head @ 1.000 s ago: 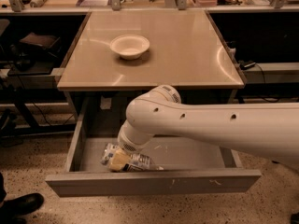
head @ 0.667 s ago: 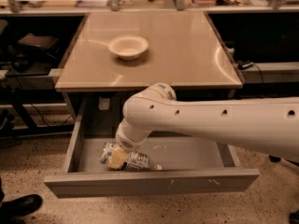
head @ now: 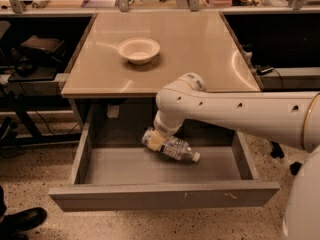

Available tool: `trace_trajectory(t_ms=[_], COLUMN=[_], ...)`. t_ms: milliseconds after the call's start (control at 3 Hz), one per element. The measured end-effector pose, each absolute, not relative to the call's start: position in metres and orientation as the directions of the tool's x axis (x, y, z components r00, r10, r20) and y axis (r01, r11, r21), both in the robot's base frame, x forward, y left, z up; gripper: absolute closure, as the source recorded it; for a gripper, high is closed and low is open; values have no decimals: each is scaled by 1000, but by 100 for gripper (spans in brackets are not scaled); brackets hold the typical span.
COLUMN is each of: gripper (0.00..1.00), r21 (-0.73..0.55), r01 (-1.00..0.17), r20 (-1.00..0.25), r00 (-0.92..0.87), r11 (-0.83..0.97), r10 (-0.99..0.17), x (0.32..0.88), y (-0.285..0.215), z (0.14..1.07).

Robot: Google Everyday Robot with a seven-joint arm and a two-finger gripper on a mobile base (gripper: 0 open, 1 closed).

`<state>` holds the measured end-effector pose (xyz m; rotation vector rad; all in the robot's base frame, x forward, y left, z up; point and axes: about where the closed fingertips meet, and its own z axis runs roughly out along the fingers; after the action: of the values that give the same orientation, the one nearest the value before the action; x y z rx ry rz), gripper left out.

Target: Place blue plastic bottle into top drawer

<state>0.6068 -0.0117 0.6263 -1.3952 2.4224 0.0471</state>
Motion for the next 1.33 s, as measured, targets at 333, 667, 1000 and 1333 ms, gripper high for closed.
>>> trace_trajectory(t_ms=[333,667,1000,1333], gripper=[81,58,34,11], r21=[-158,-155,-155,-155], r01=[-830,-832,-832,-832], r20=[-308,-308,-308,-308], r00=[-474,-472,-472,-472], r11=[536,533,533,533], r10=[-825,-826,-826,-826], x=[615,614,614,614], y=[-27,-25,-25,-25], z=[629,629,628,628])
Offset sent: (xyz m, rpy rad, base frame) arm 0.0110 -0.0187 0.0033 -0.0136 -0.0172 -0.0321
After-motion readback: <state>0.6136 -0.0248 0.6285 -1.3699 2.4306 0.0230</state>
